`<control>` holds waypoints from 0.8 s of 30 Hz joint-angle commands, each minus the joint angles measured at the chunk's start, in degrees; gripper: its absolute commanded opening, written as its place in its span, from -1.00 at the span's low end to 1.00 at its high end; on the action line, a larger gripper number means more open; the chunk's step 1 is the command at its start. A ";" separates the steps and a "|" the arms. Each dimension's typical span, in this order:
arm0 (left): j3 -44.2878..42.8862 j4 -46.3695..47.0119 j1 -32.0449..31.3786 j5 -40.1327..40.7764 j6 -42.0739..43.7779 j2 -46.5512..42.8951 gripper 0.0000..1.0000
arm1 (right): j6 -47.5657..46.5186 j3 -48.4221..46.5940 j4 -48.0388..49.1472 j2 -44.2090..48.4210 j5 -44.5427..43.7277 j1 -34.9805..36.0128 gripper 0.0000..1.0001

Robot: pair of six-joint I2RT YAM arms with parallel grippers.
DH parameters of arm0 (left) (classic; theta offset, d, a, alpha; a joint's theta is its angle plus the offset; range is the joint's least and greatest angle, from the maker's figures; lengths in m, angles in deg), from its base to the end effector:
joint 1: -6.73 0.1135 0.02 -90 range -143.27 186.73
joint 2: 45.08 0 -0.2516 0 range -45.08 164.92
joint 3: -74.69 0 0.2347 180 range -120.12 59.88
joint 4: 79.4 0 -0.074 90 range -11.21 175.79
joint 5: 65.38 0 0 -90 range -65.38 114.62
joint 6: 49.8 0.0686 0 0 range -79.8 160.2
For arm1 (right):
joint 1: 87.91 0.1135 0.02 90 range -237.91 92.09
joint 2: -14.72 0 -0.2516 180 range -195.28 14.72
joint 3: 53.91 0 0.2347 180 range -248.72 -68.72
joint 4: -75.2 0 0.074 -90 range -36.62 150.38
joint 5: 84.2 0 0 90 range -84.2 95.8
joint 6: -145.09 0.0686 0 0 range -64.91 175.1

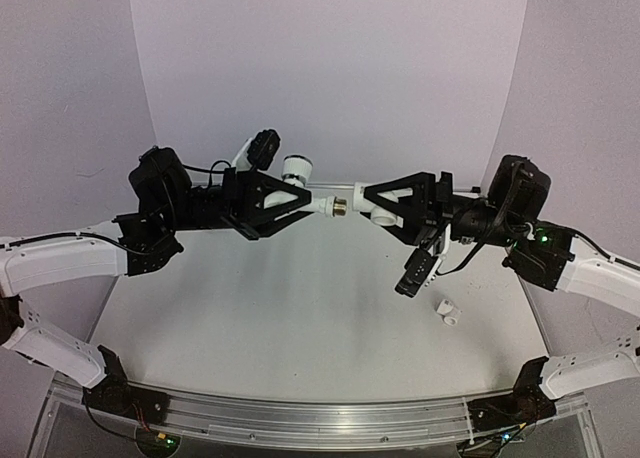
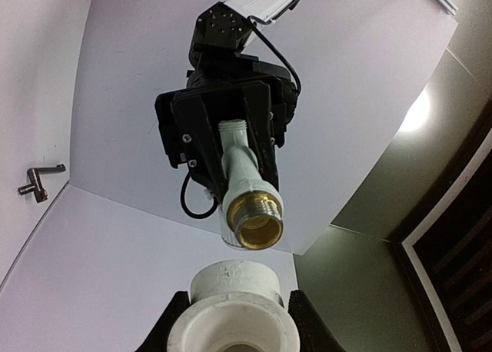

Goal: Install the water faucets

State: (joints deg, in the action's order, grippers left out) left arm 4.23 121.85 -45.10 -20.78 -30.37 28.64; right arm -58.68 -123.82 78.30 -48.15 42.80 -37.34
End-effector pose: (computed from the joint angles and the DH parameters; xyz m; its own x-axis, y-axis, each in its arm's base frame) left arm 0.1470 -0.2660 0.3794 -0.8518 0.0121 -0.5238 0.5029 -0.2617 -0.8238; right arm 0.1364 0.2309 0.3889 0.8638 -0.1003 0.4937 0.5026 0.1044 -0.8582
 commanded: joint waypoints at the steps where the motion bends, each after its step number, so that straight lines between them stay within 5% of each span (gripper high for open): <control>1: -2.46 3.04 -0.24 0.66 0.44 -0.44 -1.00 | -12.16 0.42 5.89 -0.13 2.68 0.65 -1.00; 24: -1.05 3.33 -1.25 4.25 1.08 -0.65 -0.99 | -16.68 -0.18 5.55 -1.84 4.83 1.55 -1.00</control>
State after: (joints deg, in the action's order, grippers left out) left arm 4.20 123.33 -45.73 -18.71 -30.35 29.57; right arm -58.91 -123.33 80.59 -49.63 46.58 -36.70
